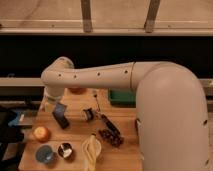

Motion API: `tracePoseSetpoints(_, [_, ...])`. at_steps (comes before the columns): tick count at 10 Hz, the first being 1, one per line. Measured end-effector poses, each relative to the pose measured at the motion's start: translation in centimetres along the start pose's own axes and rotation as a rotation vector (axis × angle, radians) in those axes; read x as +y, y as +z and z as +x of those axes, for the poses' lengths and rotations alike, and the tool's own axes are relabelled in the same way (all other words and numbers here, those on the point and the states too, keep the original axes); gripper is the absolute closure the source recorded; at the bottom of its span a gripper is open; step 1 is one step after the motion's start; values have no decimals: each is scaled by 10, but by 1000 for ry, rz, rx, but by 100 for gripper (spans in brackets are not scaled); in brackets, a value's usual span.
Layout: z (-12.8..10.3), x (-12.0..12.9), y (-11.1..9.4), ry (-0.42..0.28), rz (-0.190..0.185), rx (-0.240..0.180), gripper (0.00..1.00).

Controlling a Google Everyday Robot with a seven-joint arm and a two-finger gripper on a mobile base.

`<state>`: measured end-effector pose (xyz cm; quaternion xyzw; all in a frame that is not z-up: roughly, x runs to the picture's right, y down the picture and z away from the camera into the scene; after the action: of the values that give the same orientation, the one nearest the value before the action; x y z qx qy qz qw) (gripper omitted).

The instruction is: Place sponge in plastic cup

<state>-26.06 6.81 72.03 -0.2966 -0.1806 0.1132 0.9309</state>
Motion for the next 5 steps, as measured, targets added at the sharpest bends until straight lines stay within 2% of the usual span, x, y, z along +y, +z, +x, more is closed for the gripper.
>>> tracePoseSetpoints(3, [1, 3, 4, -9, -11, 9, 100])
tracePoseSetpoints(5, [-8, 24, 11, -33, -31, 5, 100])
